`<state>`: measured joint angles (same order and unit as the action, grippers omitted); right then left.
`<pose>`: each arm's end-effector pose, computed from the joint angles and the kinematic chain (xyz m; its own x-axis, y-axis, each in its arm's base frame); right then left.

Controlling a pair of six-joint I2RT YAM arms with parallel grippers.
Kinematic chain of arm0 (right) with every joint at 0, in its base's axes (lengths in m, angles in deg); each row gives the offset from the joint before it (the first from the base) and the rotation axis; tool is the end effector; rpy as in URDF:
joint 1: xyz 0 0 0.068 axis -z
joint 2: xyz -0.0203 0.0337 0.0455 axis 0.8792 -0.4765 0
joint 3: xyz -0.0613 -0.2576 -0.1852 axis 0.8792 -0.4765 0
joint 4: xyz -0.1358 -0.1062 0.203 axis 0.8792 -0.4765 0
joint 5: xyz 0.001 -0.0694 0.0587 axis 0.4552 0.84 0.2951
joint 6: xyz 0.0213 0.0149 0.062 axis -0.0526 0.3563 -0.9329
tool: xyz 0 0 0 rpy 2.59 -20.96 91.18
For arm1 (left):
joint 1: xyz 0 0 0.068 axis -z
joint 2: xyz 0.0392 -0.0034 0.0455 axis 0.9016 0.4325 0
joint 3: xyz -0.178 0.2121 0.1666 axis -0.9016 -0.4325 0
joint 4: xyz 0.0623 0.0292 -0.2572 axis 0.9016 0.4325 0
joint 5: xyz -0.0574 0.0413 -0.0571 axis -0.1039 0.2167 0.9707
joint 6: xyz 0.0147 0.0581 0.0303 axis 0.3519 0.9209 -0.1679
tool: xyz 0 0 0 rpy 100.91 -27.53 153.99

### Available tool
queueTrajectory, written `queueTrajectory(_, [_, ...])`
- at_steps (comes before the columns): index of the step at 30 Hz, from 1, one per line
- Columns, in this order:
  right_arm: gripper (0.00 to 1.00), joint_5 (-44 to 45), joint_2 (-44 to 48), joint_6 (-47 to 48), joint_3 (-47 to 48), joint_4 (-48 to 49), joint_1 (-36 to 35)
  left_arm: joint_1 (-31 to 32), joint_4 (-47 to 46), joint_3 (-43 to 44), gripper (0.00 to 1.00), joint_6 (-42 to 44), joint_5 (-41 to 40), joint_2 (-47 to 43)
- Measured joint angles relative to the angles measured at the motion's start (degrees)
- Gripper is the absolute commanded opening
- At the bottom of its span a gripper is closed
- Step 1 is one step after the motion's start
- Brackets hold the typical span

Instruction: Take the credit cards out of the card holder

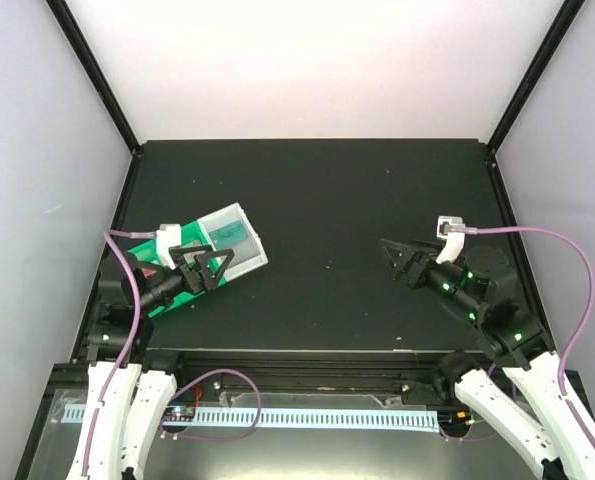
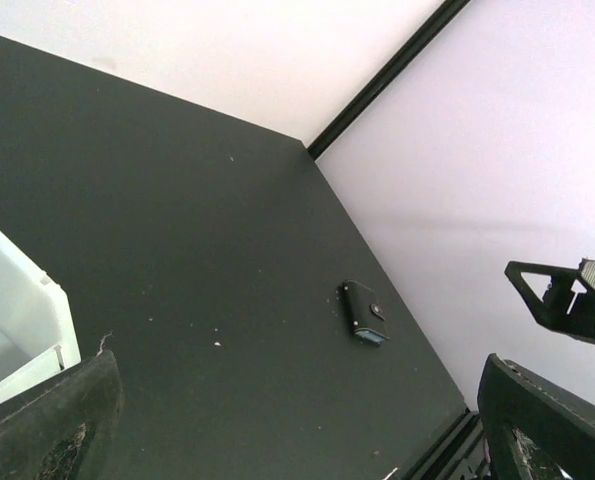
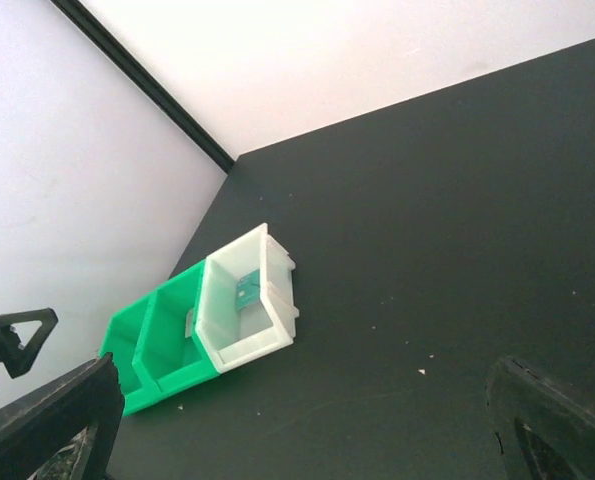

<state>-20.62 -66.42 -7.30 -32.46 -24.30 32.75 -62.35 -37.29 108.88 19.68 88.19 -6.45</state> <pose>0.0797 0.0523 0.3635 -0.5431 0.3579 -0.7596 -0.3447 0.7298 0.5904 0.0761 -0.0388 0.3331 -0.5617 -0.3745 -0.7377 0.4524 0.6076 -0.6528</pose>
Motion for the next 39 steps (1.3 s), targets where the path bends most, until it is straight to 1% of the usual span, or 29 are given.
queueTrajectory(7, [1.00, -0.28, -0.52, -2.03, -1.20, 2.86, 0.02, -0.09, -0.22, 0.00, 0.99, 1.33, 1.38, 0.52])
queueTrajectory(13, [1.00, 2.75, -4.37, -5.51, -1.70, 2.45, 0.02, -0.09, 2.75, 0.02, 0.99, 6.80, 2.25, 2.47])
queueTrajectory(17, [0.99, 7.91, -7.91, -8.15, -1.86, -0.39, 0.02, 0.39, 4.70, 0.72, 0.99, 9.44, 2.21, 2.38])
queueTrajectory(22, [0.96, 14.34, -11.02, -8.07, -1.92, -1.42, 0.02, 2.80, 5.88, 2.14, 0.99, 12.35, 1.33, 3.04])
queueTrajectory(25, [0.94, 18.14, -13.09, -6.80, -1.92, -1.05, 0.22, 5.68, 6.19, 2.40, 0.99, 13.60, 0.70, 4.81])
queueTrajectory(27, [0.92, 21.66, -15.67, -5.70, -1.70, -1.11, 0.70, 8.96, 6.34, 2.71, 0.99, 14.25, -0.85, 6.60])
queueTrajectory(29, [0.88, 24.94, -19.19, -4.59, -1.36, -1.44, 2.12, 13.25, 6.73, 3.45, 0.99, 14.88, -3.19, 8.81])
queueTrajectory(32, [0.79, 27.87, -22.69, -2.62, -1.36, -1.55, 5.42, 18.82, 7.72, 4.90, 0.99, 16.22, -7.17, 11.87])
queueTrajectory(35, [0.67, 29.16, -25.03, -0.76, -1.70, -0.50, 10.43, 20.61, 8.24, 5.25, 0.99, 16.74, -10.97, 13.97])
queueTrajectory(39, [0.57, 28.48, -29.31, 1.25, -2.67, 1.62, 18.75, 20.87, 9.16, 5.25, 0.99, 16.79, -15.34, 17.27])
